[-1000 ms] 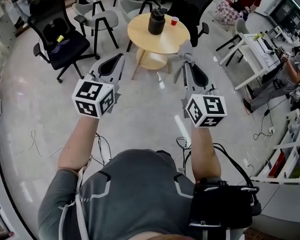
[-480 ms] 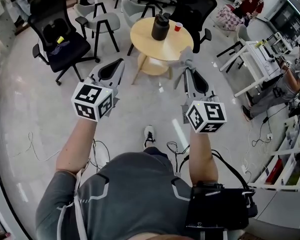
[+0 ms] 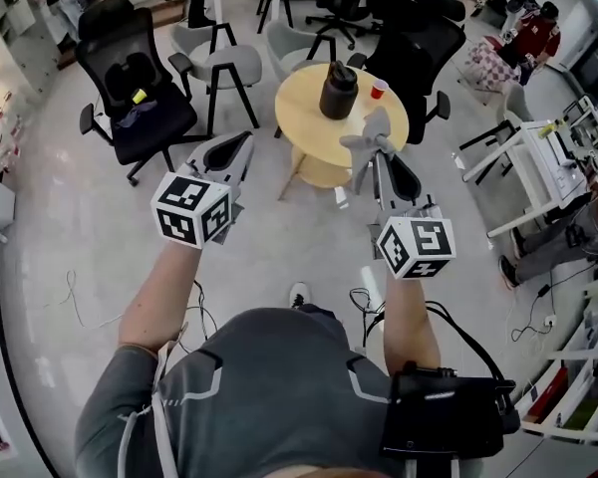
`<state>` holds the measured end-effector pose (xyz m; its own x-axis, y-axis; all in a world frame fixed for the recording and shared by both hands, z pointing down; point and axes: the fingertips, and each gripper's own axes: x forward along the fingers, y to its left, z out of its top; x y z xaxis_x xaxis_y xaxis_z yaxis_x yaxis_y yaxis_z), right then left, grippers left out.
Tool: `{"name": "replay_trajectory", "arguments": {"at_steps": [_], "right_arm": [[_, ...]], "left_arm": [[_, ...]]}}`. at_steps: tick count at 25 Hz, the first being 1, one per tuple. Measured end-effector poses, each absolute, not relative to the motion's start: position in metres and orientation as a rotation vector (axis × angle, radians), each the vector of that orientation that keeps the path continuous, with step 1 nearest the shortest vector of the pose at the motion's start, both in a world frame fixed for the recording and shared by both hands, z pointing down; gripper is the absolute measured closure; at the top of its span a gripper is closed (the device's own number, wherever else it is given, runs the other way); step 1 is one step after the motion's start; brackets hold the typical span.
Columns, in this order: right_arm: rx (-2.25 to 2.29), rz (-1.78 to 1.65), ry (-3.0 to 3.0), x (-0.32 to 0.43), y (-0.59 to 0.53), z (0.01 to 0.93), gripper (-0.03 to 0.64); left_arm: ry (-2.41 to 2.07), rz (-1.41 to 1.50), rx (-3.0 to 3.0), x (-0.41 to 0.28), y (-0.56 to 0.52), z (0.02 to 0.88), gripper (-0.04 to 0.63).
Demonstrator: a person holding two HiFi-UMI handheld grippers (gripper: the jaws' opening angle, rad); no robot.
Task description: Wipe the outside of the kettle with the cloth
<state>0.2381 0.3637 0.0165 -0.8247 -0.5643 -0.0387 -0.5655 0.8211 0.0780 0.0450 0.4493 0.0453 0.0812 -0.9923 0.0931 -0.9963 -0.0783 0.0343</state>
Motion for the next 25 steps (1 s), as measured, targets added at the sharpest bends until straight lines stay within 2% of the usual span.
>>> {"name": "replay_trajectory", "arguments": {"at_steps": [11, 25], "right_arm": [[-0.841, 0.104, 3.006, 0.237, 0.236, 0.033, 0.572], [-0.898, 0.054, 2.984, 0.235, 0.155, 0.051, 0.572]], "left_arm": [[-2.142, 0.111, 2.138, 0.042, 0.33, 0.055, 0.588], [-2.082, 0.159, 2.177, 0.041, 0.237, 0.073, 0.588]]}}
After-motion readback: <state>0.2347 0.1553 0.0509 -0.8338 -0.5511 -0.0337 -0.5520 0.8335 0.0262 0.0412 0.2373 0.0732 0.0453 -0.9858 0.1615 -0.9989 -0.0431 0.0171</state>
